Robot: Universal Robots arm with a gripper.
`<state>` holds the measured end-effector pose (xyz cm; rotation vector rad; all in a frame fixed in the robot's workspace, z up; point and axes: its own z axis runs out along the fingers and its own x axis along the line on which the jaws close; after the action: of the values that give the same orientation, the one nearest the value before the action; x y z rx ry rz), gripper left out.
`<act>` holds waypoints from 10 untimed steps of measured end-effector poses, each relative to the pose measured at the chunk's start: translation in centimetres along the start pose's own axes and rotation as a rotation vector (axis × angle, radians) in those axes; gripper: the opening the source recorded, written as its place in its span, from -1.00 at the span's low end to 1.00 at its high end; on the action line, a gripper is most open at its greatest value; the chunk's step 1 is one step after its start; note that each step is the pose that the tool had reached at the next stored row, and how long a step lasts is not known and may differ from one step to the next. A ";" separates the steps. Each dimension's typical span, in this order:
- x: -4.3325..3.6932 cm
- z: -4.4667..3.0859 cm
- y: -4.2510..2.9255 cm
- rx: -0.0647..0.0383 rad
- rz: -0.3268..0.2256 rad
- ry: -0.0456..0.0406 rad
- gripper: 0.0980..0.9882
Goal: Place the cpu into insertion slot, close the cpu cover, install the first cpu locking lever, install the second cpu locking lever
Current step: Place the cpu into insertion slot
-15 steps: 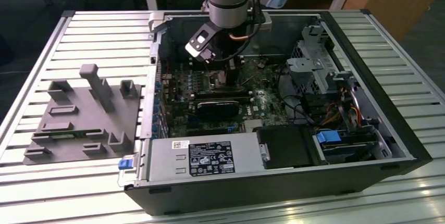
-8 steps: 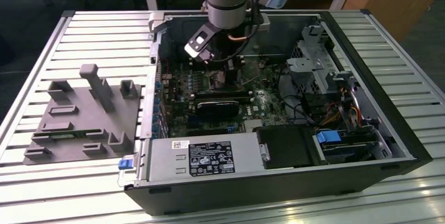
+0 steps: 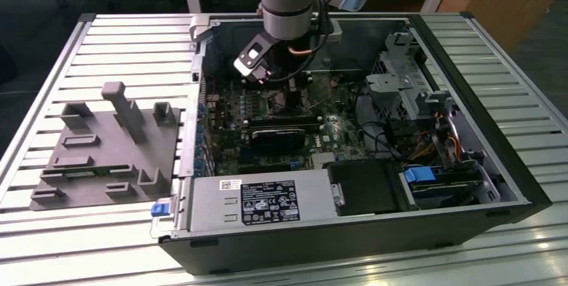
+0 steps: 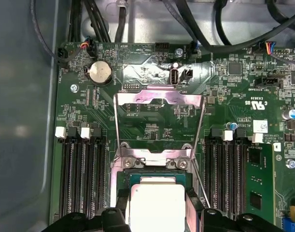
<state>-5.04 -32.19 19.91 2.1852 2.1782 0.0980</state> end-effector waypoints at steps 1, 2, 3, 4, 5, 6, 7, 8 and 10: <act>0.00 0.07 -0.03 0.000 0.000 0.0000 -0.01; 0.00 0.13 -0.06 0.000 0.000 0.0000 -0.01; 0.01 0.22 -0.11 0.000 0.000 -0.0001 -0.01; 0.02 0.26 -0.13 0.000 0.000 -0.0001 -0.01; 0.03 0.27 -0.14 0.000 0.000 -0.0002 -0.01; 0.04 0.29 -0.15 0.000 0.000 -0.0002 -0.01; 0.06 0.32 -0.15 0.000 0.000 -0.0001 -0.01; 0.09 0.35 -0.16 0.000 0.000 0.0000 -0.01; 0.18 0.41 -0.17 0.000 0.000 0.0000 -0.01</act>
<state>-5.17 -32.00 19.49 2.1856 2.1778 0.0980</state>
